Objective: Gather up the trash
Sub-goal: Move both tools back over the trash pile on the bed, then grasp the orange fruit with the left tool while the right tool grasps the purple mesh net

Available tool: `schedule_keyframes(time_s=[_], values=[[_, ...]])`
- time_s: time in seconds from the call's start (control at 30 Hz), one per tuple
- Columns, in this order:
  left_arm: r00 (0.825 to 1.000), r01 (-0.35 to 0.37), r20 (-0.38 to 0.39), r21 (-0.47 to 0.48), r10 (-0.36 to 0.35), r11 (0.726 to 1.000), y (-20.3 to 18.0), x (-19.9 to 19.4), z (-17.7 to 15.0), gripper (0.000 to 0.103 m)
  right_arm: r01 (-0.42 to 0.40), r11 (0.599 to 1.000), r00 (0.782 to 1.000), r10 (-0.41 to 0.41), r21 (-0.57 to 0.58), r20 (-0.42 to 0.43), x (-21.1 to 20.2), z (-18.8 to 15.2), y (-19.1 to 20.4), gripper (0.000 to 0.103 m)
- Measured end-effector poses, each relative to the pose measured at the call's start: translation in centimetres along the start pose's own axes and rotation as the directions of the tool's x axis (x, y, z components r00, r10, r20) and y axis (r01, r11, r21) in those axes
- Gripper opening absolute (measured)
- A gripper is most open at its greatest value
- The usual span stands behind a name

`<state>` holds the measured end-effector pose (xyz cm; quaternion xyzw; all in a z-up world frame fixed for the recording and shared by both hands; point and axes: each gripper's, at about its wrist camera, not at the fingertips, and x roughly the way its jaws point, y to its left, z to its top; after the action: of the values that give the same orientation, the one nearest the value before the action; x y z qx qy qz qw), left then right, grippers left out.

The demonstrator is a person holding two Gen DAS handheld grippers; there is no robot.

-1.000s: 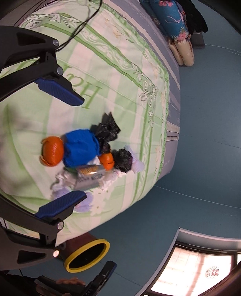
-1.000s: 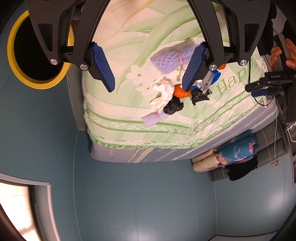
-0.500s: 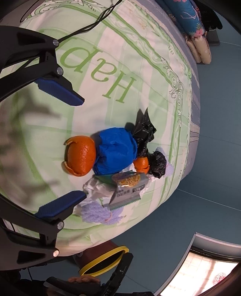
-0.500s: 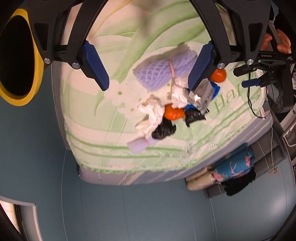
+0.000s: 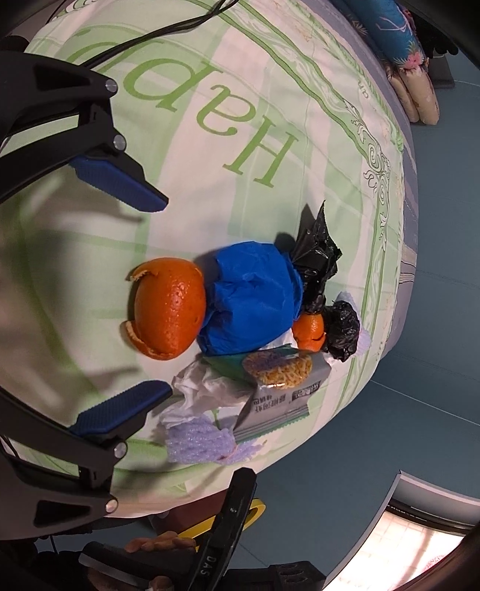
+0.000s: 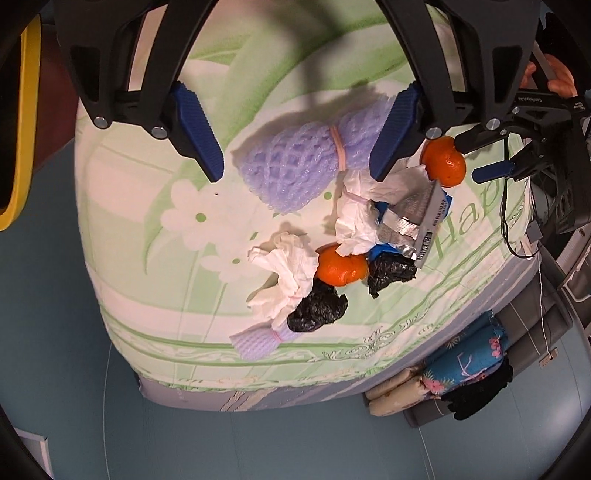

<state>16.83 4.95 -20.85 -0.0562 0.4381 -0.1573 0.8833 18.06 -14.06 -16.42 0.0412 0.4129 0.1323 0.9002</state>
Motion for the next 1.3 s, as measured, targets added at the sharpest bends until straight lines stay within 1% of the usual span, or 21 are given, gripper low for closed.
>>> schedule_keyframes(time_s=[0.07, 0.17, 0.23, 0.3, 0.37, 0.4, 0.43, 0.57, 0.6, 0.63, 0.67, 0.7, 0.83, 0.87, 0.93, 1.0, 1.13, 1.3], values=[[1.0, -0.004, -0.001, 0.002, 0.004, 1.0, 0.0, 0.2, 0.1, 0.089, 0.011, 1.0, 1.0, -0.011, 0.003, -0.009, 0.5, 0.1, -0.1, 0.074], [1.0, -0.02, -0.008, 0.008, 0.02, 1.0, 0.1, 0.7, 0.2, 0.089, 0.016, 1.0, 1.0, -0.016, 0.012, -0.025, 1.3, 0.2, -0.4, 0.073], [1.0, -0.016, -0.019, -0.006, 0.016, 1.0, 0.4, 1.2, 0.4, 0.084, 0.017, 1.0, 0.999, -0.017, 0.018, -0.038, 1.8, 0.2, -0.5, 0.07], [1.0, 0.006, -0.028, -0.018, -0.007, 1.0, 0.6, 1.6, 0.6, 0.08, 0.022, 1.0, 0.998, -0.021, 0.01, -0.051, 2.2, 0.1, -0.3, 0.066], [0.999, 0.021, -0.041, -0.016, -0.022, 1.0, 0.4, 2.0, 0.7, 0.075, 0.023, 1.0, 0.998, -0.022, 0.006, -0.055, 2.6, 0.1, -0.2, 0.066], [0.999, 0.022, -0.048, -0.009, -0.023, 1.0, 0.1, 2.2, 0.7, 0.069, 0.026, 1.0, 0.998, -0.025, 0.005, -0.059, 2.8, 0.2, -0.2, 0.065], [0.998, 0.019, -0.054, -0.003, -0.019, 1.0, 0.0, 2.4, 0.6, 0.067, 0.025, 1.0, 0.998, -0.025, 0.006, -0.064, 3.0, 0.2, -0.1, 0.064], [0.998, 0.003, -0.06, 0.036, -0.001, 0.999, -0.7, 2.8, 0.3, 0.06, 0.025, 1.0, 0.997, -0.025, 0.0, -0.066, 3.3, 0.1, 0.1, 0.06], [0.998, 0.003, -0.058, 0.037, -0.001, 0.999, -0.7, 2.8, 0.3, 0.058, 0.027, 1.0, 0.997, -0.026, 0.003, -0.066, 3.3, 0.1, 0.1, 0.057], [0.998, 0.006, -0.057, 0.033, -0.004, 0.999, -0.6, 2.8, 0.3, 0.056, 0.028, 1.0, 0.997, -0.028, 0.004, -0.068, 3.4, 0.1, 0.1, 0.051], [0.998, 0.007, -0.056, 0.029, -0.005, 1.0, -0.5, 2.8, 0.3, 0.054, 0.032, 0.999, 0.997, -0.032, 0.0, -0.067, 3.4, 0.1, 0.1, 0.047], [0.998, 0.006, -0.056, 0.029, -0.005, 1.0, -0.4, 2.7, 0.4, 0.053, 0.036, 0.999, 0.997, -0.037, -0.006, -0.068, 3.5, 0.1, 0.2, 0.038], [0.998, 0.003, -0.056, 0.037, -0.001, 0.999, -0.4, 2.6, 0.3, 0.05, 0.02, 1.0, 0.997, -0.021, -0.019, -0.075, 3.6, 0.1, 0.7, 0.019], [0.998, 0.001, -0.056, 0.037, 0.001, 0.999, -0.4, 2.6, 0.3, 0.05, 0.027, 0.999, 0.997, -0.029, -0.028, -0.073, 3.6, 0.1, 0.8, 0.017], [0.998, -0.001, -0.057, 0.039, 0.003, 0.999, -0.4, 2.5, 0.3, 0.049, 0.032, 0.999, 0.997, -0.035, -0.038, -0.062, 3.5, 0.1, 1.1, 0.01], [0.998, 0.001, -0.058, 0.036, 0.001, 0.999, -0.3, 2.3, 0.2, 0.049, 0.045, 0.998, 0.997, -0.047, -0.045, -0.054, 3.3, 0.1, 1.1, 0.005], [0.998, 0.01, -0.061, 0.019, -0.009, 1.0, 0.0, 1.8, 0.1, 0.049, 0.045, 0.998, 0.998, -0.047, -0.04, -0.034, 2.3, 0.2, 0.9, 0.005], [0.999, 0.014, -0.05, 0.007, -0.013, 1.0, 0.3, 0.7, 0.0, 0.048, 0.035, 0.999, 0.999, -0.035, -0.028, 0.019, 0.1, 0.6, 0.6, 0.005]])
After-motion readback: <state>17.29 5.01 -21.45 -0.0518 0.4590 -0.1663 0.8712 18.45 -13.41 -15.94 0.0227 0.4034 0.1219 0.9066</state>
